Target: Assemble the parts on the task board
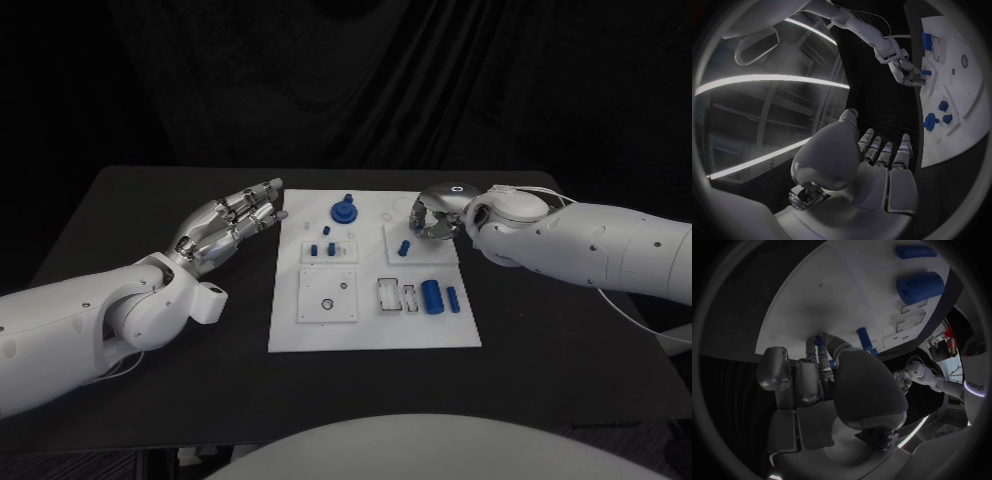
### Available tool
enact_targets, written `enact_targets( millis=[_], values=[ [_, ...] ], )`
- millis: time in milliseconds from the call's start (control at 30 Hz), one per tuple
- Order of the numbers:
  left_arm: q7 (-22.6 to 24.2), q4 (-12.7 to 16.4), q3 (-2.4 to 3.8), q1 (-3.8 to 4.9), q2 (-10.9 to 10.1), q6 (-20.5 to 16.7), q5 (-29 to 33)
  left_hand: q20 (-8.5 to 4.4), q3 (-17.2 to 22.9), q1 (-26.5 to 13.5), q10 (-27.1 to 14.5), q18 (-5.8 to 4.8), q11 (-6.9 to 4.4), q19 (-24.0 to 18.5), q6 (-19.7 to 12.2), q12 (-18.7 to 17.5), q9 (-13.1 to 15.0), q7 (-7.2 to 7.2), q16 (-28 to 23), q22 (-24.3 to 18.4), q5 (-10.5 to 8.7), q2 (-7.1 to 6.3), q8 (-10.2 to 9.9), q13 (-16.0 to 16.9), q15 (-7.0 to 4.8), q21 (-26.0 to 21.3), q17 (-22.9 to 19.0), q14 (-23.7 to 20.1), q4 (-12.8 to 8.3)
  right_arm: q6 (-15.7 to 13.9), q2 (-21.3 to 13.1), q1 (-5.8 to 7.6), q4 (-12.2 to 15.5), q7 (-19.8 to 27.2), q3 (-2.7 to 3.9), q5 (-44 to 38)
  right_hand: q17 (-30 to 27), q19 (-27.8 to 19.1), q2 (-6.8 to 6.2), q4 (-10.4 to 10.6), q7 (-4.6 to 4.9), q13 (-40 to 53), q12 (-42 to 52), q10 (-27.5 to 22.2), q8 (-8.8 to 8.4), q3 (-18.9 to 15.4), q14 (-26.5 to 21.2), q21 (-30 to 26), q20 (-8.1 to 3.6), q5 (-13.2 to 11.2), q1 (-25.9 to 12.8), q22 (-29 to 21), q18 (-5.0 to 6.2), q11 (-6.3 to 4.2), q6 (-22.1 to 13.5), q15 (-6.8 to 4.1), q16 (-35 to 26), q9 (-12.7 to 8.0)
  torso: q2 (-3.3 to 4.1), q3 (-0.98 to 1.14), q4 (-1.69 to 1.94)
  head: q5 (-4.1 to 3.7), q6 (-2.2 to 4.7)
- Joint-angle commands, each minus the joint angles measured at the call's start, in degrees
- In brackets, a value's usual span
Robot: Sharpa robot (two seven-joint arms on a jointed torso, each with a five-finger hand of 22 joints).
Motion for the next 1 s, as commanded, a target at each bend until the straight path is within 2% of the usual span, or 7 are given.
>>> enact_targets(
  millis=[33, 233, 633, 767, 1000],
  values=[
    [6.6, 0.0, 0.05, -0.14, 0.1, 0.6, 0.2, 0.16, 0.0, 0.5, 0.0, 1.02, 0.41, 0.3, 0.1, 0.3, 0.1, 0.18, 0.2, 0.1, 0.25, 0.06, 0.4, 0.1, 0.35, 0.3, 0.1, 0.0, -0.4, -0.9, 0.1, -0.37, -0.2, 0.6, -0.07, -0.1, -0.2, 0.0, 0.17, -0.5, 0.05, -0.1, 0.3, 0.6, 0.32, 0.0, -0.2, 0.1, -0.49, 0.0, 0.5, 8.5, -0.82, -0.14, 0.5, -0.48, -0.3, 0.4, 0.02, 0.00, -0.03, 0.02, -0.01],
    [6.4, 0.0, 0.05, -0.15, 0.1, 0.6, 0.2, 0.22, 0.1, 0.6, 0.0, 0.99, 0.50, 0.5, 0.3, 0.4, 0.1, 0.30, 0.2, 0.3, 0.35, 0.07, 0.4, 0.1, 0.52, 0.4, 0.1, 0.2, -0.6, -1.8, 0.1, -0.38, -0.3, 0.9, -0.05, -0.1, -1.3, -0.2, 1.00, -2.1, 0.59, -0.7, -0.5, 1.8, 0.80, 1.0, -0.5, -0.5, -0.77, 0.1, 2.1, 8.3, -0.73, -0.42, 0.9, -0.72, -1.1, 1.5, -0.02, 0.01, 0.03, 0.04, -0.01],
    [5.9, -0.1, 0.05, -0.21, 0.1, 0.8, 0.2, 0.36, 0.3, 0.9, 0.2, 0.87, 0.73, 1.7, 0.6, 0.6, 0.1, 0.45, 0.6, 1.5, 0.96, 0.05, 0.4, 0.1, 1.32, 0.9, 0.3, 0.9, -1.3, -5.2, -1.2, -0.25, 1.0, 1.4, 0.19, -0.1, -1.9, -0.3, 0.88, -2.4, 0.80, -1.1, -1.1, 2.5, 0.97, 1.1, -0.7, -0.8, -0.68, 0.0, 1.9, 8.3, -0.73, -0.37, 1.0, -0.45, -1.5, 2.0, 0.04, 0.00, -0.02, 0.37, -0.01],
    [5.7, -0.1, 0.05, -0.22, 0.1, 0.7, 0.2, 0.37, 0.4, 1.0, 0.2, 0.82, 0.70, 1.9, 0.7, 0.6, 0.2, 0.65, 0.6, 1.6, 1.13, 0.06, 0.5, 0.1, 1.43, 1.0, 0.3, 1.0, -1.5, -5.8, -2.0, 0.62, 2.4, 1.3, 0.29, -0.1, -1.9, -0.3, 0.84, -2.4, 0.84, -1.2, -1.3, 2.6, 0.98, 1.0, -0.7, -0.9, -0.61, 0.0, 1.7, 8.2, -0.73, -0.32, 1.0, -0.32, -1.6, 2.2, 0.03, 0.00, -0.06, 0.55, -0.01],
    [5.3, 0.0, 0.05, -0.22, 0.3, 0.8, 0.2, 0.39, 0.6, 1.3, 0.2, 0.70, 0.68, 2.2, 1.1, 0.7, 0.2, 1.00, 0.6, 1.6, 1.52, 0.14, 0.5, 0.1, 1.61, 1.1, 0.4, 1.1, -1.9, -6.6, -4.5, 3.90, 7.5, 0.6, 0.33, -0.1, -2.0, -0.4, 0.84, -2.4, 0.90, -1.3, -1.4, 3.0, 1.06, 1.0, -0.7, -0.9, -0.51, 0.0, 1.6, 8.2, -0.74, -0.32, 1.1, -0.20, -1.6, 2.4, -0.04, -0.09, -0.01, 0.84, -0.01]
  ],
)
